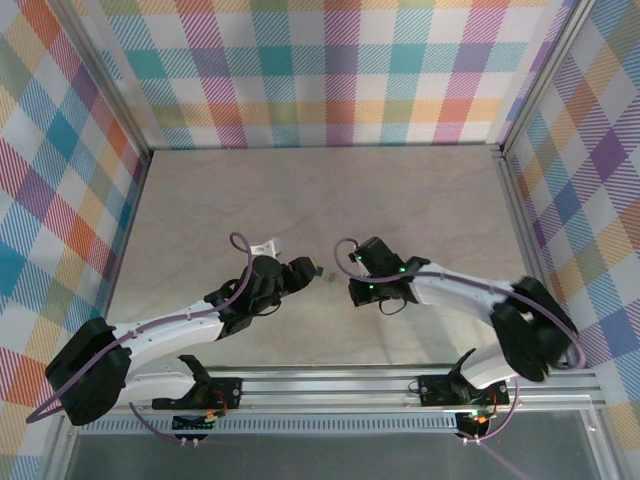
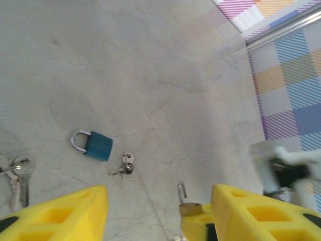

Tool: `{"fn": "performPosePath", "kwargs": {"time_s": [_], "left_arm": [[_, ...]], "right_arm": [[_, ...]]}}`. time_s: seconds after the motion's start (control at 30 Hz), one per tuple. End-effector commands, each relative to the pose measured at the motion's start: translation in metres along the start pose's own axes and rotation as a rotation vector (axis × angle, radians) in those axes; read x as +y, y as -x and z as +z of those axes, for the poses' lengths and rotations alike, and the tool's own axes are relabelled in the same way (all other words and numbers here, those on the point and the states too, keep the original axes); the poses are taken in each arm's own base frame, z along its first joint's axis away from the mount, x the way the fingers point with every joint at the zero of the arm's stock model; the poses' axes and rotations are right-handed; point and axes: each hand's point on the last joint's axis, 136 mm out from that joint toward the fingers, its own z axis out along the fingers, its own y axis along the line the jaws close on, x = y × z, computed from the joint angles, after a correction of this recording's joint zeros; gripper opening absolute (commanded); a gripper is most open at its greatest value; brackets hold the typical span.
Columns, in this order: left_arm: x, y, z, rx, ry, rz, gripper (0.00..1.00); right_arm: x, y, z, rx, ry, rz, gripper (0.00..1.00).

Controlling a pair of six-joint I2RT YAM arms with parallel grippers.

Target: Lock with the key

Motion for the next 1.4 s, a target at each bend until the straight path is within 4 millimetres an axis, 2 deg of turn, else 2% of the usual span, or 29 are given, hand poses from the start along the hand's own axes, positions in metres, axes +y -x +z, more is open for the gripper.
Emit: {"fn": "performPosePath", "kwargs": {"time_s": [0.0,0.1,0.23,0.5,0.57,0.63,0.77,0.93,1.13,1.37], "left_arm": [[-0.031,0.007,-0.005,-0.022,-0.176,-0.005,0.56],[-0.05,0.003,-0.007,0.004,-0.275,-0.003,0.56],[-0.065,0.001,-0.008,0.028,-0.364,-0.043,0.57],[-0.092,-0.011,-0.001,0.118,-0.504,-0.11,0.56],[-0.093,-0.014,0.002,0.13,-0.527,-0.135,0.54],[-0.094,-0.018,0.004,0.149,-0.551,-0.149,0.47],[-0.094,-0.027,0.009,0.19,-0.568,-0.168,0.45],[-0.094,-0.028,0.01,0.195,-0.576,-0.177,0.35],[-0.095,-0.029,0.009,0.199,-0.585,-0.175,0.32],[-0.099,-0.034,0.01,0.219,-0.607,-0.17,0.17]], "right_arm": [[0.04,0.02,-0.033,-0.123,0.255,-0.1,0.0],[0.049,0.021,-0.053,-0.156,0.364,-0.111,0.0],[0.063,0.018,-0.075,-0.183,0.502,-0.128,0.0],[0.084,0.011,-0.088,-0.158,0.643,-0.159,0.0],[0.085,0.01,-0.088,-0.156,0.648,-0.161,0.0],[0.084,0.01,-0.088,-0.153,0.648,-0.159,0.0],[0.084,0.009,-0.087,-0.152,0.649,-0.157,0.0],[0.083,0.008,-0.084,-0.145,0.644,-0.157,0.0],[0.08,0.008,-0.08,-0.141,0.623,-0.15,0.0],[0.078,0.008,-0.076,-0.137,0.614,-0.143,0.0]]}}
